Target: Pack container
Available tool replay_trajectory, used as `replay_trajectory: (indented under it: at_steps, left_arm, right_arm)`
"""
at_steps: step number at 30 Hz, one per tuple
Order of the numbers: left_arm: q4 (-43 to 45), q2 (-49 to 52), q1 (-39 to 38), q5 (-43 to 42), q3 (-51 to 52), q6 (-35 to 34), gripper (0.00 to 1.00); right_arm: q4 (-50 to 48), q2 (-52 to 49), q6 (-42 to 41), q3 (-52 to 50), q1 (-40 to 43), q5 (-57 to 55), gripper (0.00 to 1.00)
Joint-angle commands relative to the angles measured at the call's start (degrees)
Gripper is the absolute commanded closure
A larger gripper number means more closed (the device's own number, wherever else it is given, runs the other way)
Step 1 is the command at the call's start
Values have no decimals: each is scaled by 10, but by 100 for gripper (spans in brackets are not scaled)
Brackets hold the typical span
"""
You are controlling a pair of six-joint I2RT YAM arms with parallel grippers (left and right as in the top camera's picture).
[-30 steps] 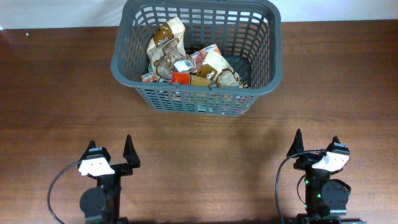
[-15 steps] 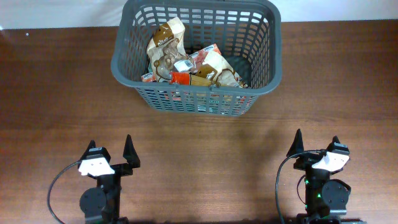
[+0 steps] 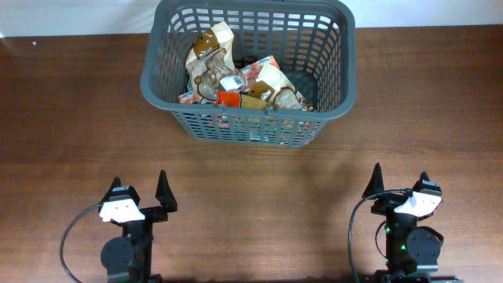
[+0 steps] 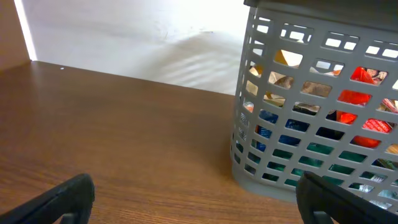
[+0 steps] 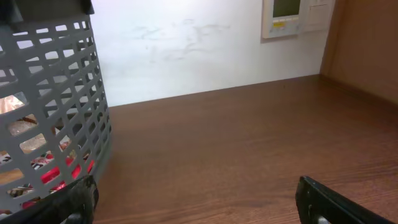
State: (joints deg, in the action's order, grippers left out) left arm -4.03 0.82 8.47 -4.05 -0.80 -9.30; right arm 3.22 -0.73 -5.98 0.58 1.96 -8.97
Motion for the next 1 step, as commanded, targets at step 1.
replay_trajectory:
  at_steps: [1]
  left_arm:
    - [-3,-5,-3,8,3,-3,1]
  right_arm:
    - [5,2,-1,-3,3,-7,1]
